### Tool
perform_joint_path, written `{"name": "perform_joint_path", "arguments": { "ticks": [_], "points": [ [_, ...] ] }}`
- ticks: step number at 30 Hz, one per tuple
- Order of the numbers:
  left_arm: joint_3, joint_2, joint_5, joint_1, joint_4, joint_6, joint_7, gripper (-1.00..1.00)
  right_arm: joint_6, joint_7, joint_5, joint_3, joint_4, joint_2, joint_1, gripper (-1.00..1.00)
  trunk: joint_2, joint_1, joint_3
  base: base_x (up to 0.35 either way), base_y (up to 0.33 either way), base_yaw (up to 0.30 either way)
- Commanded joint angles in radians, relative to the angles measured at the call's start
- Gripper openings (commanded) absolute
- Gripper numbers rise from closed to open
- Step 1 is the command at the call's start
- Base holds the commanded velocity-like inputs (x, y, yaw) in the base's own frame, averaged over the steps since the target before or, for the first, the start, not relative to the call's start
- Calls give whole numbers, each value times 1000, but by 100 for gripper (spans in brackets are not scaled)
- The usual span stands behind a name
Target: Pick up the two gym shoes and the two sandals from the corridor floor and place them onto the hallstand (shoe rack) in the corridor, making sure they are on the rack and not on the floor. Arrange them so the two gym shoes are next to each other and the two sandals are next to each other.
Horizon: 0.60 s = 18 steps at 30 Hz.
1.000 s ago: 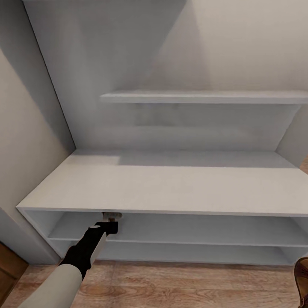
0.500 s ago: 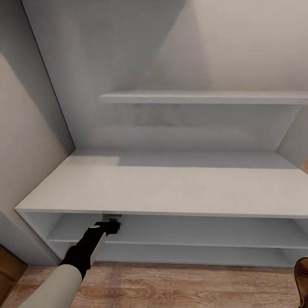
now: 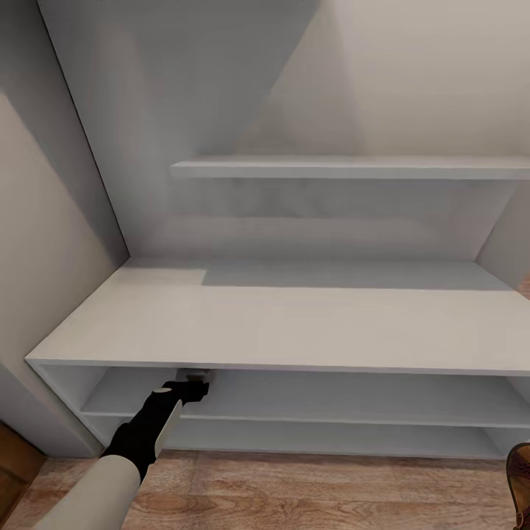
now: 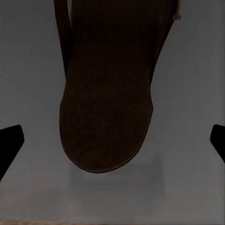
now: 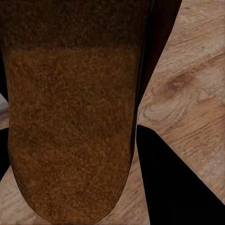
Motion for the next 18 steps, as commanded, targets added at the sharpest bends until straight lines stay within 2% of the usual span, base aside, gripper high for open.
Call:
{"name": "perform_joint_path", "arguments": {
  "ticks": [1,6,18],
  "points": [
    [-3,0,3,0,-2,5,6,100,-3,5,7,-3,-1,0,-1,-100,0,0,-1,-15,0,0],
    [-3,0,3,1,-2,4,6,100,-3,5,7,-3,-1,0,-1,-100,0,0,-1,-173,0,0],
    [-6,-1,3,2,-2,2,7,100,-3,5,7,-3,-1,0,0,-100,0,0,-1,-316,0,0]
  ]
}}
